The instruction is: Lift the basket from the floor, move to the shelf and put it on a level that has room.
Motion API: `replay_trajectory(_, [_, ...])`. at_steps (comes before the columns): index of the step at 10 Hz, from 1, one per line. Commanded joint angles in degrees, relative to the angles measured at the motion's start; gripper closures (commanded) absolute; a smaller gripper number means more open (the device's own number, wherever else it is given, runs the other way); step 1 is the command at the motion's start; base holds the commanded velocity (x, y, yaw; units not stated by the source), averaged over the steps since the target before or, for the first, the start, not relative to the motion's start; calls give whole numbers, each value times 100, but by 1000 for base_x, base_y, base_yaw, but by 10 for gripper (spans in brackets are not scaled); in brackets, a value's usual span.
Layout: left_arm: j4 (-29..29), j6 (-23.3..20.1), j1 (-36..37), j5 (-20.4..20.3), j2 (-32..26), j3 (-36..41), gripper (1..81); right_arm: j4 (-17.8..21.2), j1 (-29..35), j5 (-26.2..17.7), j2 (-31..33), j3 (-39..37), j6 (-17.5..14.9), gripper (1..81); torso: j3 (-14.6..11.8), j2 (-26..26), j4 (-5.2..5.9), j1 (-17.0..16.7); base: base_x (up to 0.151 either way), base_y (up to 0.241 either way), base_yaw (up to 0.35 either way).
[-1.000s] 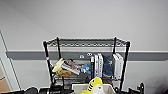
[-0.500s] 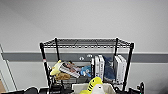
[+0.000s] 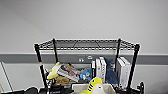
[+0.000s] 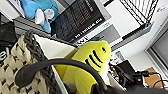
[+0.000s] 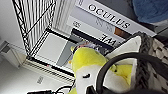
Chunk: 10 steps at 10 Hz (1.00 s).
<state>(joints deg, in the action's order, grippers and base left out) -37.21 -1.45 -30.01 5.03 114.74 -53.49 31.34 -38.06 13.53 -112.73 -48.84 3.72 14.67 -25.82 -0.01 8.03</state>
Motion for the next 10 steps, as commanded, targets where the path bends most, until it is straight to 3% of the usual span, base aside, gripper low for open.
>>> replay_trajectory(1, [-32, -75, 790, 85, 6, 287, 811, -102, 760, -61, 89, 410, 33, 811, 0, 0, 0, 0, 85, 0, 0])
replay_trajectory(7, [-15, -119, 693, 85, -151, 760, 811, -357, 513, 71, 441, 973, -11, 811, 0, 5, 0, 0, 0, 0, 0])
replay_trajectory(10, [29, -119, 852, -205, -354, 1095, 811, -357, 803, 106, 511, 1158, 50, 811, 0, 5, 0, -2, 0, 0, 0])
